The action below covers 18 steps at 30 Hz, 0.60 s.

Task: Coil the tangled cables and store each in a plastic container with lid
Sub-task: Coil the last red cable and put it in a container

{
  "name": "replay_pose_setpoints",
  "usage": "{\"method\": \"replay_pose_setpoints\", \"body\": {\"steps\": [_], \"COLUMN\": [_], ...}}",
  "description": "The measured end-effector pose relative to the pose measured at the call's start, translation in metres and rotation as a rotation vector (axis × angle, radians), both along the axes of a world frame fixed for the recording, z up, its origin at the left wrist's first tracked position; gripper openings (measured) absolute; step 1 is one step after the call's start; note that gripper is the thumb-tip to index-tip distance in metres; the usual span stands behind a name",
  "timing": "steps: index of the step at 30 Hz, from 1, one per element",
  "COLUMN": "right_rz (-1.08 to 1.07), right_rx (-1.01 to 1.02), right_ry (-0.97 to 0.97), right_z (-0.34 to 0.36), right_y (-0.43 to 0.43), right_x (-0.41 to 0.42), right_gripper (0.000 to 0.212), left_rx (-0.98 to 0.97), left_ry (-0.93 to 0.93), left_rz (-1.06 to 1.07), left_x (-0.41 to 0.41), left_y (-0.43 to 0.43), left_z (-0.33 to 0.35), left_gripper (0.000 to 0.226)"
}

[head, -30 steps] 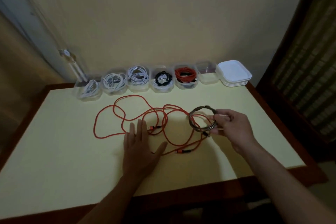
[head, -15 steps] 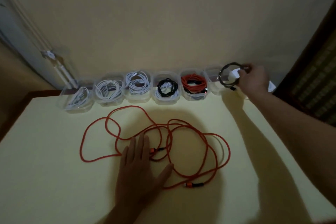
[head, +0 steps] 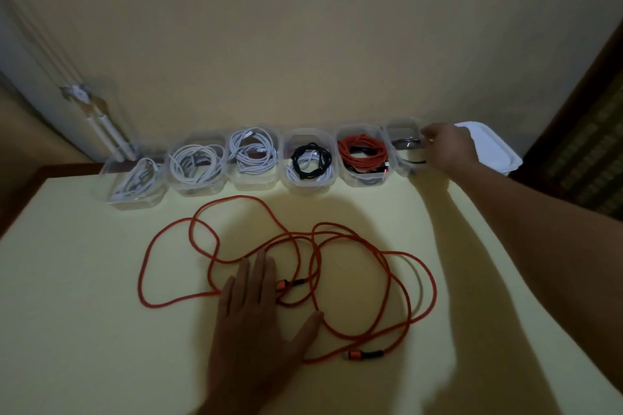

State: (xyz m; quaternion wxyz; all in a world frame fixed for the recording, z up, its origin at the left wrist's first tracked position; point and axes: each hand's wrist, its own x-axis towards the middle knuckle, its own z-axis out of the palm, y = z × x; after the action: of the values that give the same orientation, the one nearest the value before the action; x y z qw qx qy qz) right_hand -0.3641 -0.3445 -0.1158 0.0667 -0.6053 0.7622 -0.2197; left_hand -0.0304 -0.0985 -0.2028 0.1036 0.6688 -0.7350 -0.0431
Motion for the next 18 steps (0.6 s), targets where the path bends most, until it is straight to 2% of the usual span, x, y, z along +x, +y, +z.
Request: {"method": "replay_pose_setpoints", "body": {"steps": [4, 10, 15, 18], "right_rz": [0.070, 0.276, 0.390, 0.418], "right_rx": [-0.069, -0.270, -0.248, -0.210], "right_ry": [0.093, -0.099, -0.194, -0.121], "right_z": [-0.008, -0.003, -0.015, -0.048], "right_y": [0.017, 0.085, 0.185, 0.255], "right_x": [0.006, 0.056, 0.086, 0.095], "right_gripper": [0.025, 0.025, 0.026, 0.043], "left_rx": [-0.015, -0.048, -0.067, -0.079], "left_ry": [0.005, 0.006, 0.080, 0.199], "left_rz": [0.000, 0.009, 0.007, 0.033], "left_x": [0.001, -0.001, 0.000, -0.001], "left_y": [0.000, 0.000, 0.001, 0.003], "left_z": [0.001, -0.001, 0.000, 0.004], "left_gripper": [0.101, 0.100, 0.089, 0.080]}}
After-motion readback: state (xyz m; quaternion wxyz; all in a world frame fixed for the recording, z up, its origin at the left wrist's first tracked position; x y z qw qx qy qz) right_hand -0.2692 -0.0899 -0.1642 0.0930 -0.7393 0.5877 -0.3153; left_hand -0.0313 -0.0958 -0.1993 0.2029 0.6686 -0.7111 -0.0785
